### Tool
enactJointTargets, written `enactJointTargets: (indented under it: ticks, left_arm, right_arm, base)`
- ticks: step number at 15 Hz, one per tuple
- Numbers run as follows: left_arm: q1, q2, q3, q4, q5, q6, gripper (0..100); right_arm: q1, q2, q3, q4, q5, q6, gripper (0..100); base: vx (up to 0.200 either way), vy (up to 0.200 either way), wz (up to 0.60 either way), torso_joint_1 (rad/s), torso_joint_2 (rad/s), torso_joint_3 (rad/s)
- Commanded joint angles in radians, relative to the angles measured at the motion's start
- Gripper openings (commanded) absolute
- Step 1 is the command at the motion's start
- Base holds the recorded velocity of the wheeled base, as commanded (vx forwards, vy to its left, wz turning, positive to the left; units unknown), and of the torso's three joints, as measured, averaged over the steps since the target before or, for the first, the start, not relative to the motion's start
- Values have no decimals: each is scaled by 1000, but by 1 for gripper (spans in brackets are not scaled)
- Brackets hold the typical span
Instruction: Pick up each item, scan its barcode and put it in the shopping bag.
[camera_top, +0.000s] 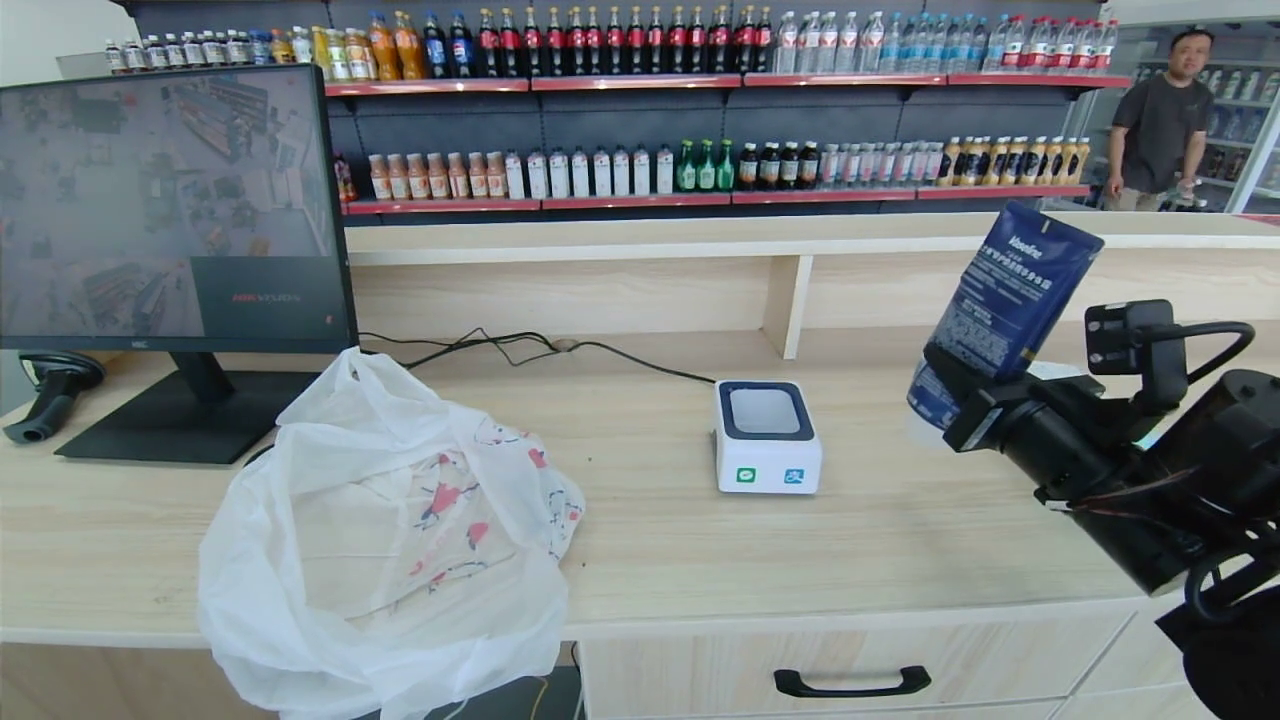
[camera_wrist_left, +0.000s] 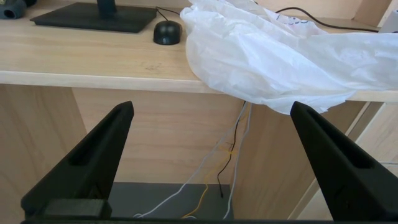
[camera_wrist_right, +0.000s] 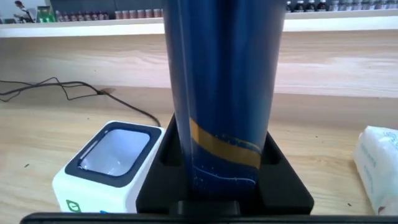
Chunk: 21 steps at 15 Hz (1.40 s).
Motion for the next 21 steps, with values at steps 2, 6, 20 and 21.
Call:
enactJointTargets:
  ticks: [2,6,20,21]
  left_arm:
    - [0,0,0,-1,0,0,100]
    - [0,0,0,-1,0,0,100]
    - [0,0,0,0,0,0,100]
    - [-2,0,0,0,0,0,100]
  right_arm:
    - [45,-63,15,-1,0,-5,0]
    - [242,-132,47,-1,0,-5,0]
    - [561,-327,217,-1,299,245,0]
    - [561,-318,205,-1,313,288,0]
  base:
    - [0,0,0,0,0,0]
    - [0,0,0,0,0,0]
    - [0,0,0,0,0,0]
    - [0,0,0,0,0,0]
